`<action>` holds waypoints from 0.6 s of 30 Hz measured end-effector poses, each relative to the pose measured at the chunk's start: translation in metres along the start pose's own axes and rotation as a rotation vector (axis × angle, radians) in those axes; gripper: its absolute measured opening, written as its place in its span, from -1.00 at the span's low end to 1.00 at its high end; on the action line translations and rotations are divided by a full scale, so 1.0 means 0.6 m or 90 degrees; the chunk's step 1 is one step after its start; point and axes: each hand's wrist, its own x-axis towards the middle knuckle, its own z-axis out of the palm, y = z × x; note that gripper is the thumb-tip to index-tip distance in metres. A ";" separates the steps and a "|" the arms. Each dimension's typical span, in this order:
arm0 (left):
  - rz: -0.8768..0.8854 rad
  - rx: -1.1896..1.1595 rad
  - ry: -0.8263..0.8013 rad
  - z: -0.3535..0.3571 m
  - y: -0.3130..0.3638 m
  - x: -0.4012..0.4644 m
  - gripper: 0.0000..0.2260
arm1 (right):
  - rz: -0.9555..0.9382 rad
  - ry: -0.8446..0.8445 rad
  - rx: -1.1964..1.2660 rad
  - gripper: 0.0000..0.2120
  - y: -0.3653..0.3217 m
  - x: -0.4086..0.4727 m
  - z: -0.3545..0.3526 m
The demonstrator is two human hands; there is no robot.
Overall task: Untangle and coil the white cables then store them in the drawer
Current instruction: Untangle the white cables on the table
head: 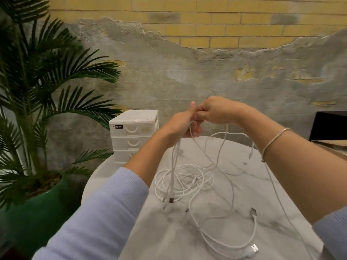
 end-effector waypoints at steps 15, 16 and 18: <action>-0.024 0.228 0.188 -0.055 -0.039 0.016 -0.59 | 0.183 0.291 0.002 -0.75 0.108 -0.026 -0.042; -0.030 0.219 0.211 -0.056 -0.043 0.018 -0.57 | 0.205 0.321 -0.003 -0.70 0.111 -0.026 -0.046; -0.039 0.214 0.240 -0.059 -0.053 0.019 -0.56 | 0.244 0.356 -0.015 -0.60 0.118 -0.027 -0.054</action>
